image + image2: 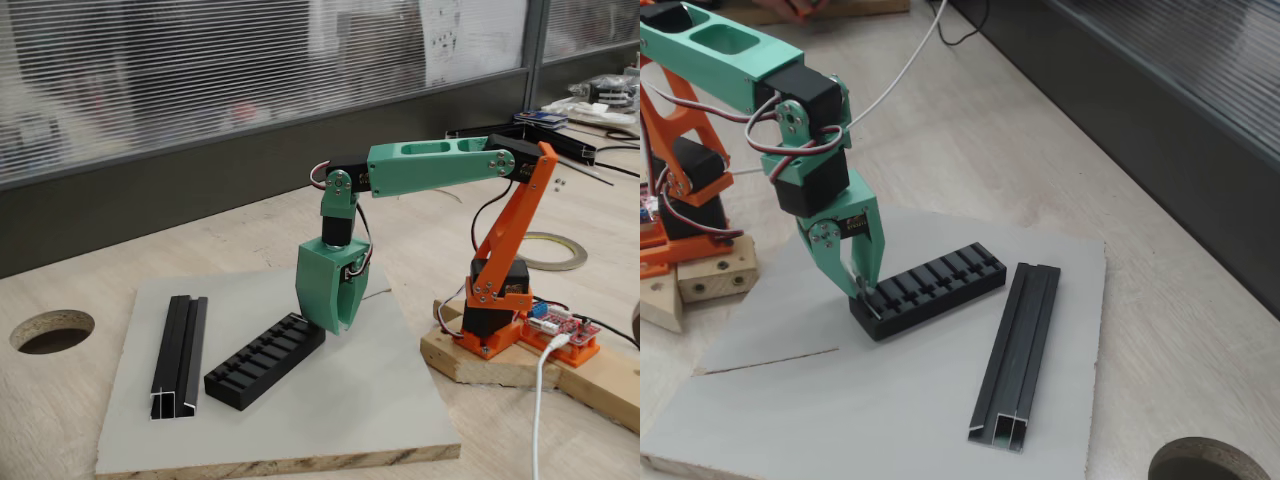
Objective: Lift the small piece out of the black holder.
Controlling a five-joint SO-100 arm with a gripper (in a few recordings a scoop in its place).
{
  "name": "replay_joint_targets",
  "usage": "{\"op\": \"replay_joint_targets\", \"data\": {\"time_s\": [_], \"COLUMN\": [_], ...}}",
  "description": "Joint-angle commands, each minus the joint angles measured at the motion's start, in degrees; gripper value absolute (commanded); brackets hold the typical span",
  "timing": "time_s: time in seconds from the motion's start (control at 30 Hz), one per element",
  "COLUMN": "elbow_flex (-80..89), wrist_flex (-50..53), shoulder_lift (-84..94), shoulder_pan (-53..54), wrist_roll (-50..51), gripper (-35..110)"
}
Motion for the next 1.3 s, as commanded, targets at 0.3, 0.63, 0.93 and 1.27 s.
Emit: {"op": "replay_joint_targets", "data": {"time_s": [0.3, 0.63, 0.93, 1.27], "elbow_flex": [-0.09, -0.62, -0.7, -8.79], "wrist_flex": [0.7, 0.0, -0.09, -0.26], "shoulder_lift": [11.87, 23.29, 37.35, 37.35], "shoulder_pan": [-0.53, -0.53, -0.53, -0.62], "wrist_roll": [0.53, 0.53, 0.53, 0.44], "gripper": [7, 7, 8, 7]}}
